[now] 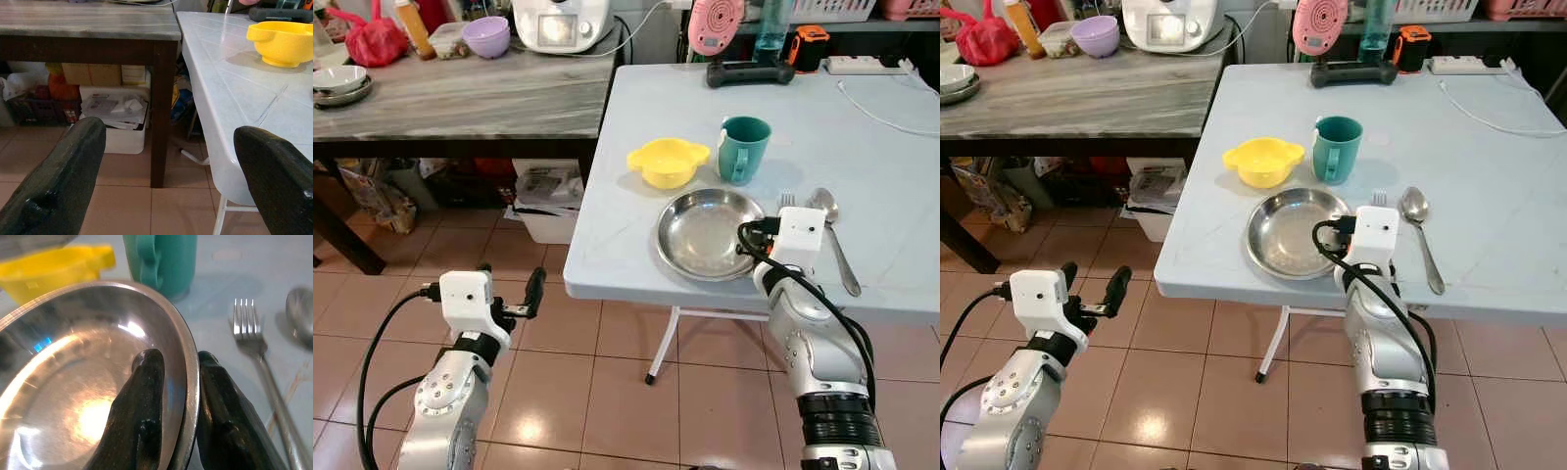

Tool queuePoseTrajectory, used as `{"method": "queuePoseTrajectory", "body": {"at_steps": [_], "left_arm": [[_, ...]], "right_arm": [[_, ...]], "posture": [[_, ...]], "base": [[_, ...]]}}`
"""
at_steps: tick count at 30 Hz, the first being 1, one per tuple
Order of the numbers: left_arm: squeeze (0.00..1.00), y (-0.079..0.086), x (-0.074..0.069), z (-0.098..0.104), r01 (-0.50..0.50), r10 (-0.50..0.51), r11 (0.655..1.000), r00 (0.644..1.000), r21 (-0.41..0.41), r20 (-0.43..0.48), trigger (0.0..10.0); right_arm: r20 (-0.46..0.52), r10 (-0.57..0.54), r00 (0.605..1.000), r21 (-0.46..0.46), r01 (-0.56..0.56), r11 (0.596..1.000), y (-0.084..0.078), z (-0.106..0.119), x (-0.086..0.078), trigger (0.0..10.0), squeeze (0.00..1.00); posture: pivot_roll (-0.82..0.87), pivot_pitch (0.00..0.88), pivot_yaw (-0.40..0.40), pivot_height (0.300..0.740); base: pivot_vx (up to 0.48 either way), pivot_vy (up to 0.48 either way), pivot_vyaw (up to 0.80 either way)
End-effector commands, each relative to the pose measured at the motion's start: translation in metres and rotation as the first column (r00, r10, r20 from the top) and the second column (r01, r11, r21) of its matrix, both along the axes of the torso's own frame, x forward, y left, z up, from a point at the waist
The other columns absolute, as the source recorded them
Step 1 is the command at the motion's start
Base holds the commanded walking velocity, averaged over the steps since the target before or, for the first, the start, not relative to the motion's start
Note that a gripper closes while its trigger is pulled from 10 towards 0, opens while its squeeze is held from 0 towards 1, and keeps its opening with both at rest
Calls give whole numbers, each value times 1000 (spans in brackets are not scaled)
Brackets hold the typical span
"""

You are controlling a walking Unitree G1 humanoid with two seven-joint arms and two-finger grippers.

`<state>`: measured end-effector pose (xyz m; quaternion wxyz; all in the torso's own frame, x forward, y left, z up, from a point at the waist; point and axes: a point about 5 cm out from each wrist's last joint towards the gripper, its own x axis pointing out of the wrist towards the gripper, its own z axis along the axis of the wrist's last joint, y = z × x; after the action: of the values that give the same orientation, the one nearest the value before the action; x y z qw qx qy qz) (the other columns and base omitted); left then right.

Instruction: Setting the table

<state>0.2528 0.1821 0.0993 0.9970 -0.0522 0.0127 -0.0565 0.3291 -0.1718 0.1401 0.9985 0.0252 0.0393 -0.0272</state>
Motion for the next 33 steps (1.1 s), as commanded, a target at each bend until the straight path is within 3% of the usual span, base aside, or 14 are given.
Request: {"method": "queuePoseTrajectory", "body": {"at_steps": [1,9,22,33], "left_arm": [[0,1,2,1,-9,9,1000,1000,-2,11,10000],[0,-1,6,3,1,0,1000,1000,-28,20,10000],[0,5,7,2,8,-7,1000,1000,-15,15,10000],[0,-5,6,0,45,-45,999,999,-20,8,10000]], "right_arm": [[30,20,999,7,-20,1000,3,4,-2,10000,0],[50,40,998,-3,-40,999,7,4,-3,10000,0],[62,62,996,-13,-62,998,10,4,-2,10000,0],[73,65,995,-17,-64,998,13,5,-2,10000,0]], "posture": [[-99,71,60,740],[-100,68,60,740],[-96,69,58,740],[-99,65,70,740]], "base": [[0,0,0],[0,0,0],[0,320,0],[0,378,0]]}}
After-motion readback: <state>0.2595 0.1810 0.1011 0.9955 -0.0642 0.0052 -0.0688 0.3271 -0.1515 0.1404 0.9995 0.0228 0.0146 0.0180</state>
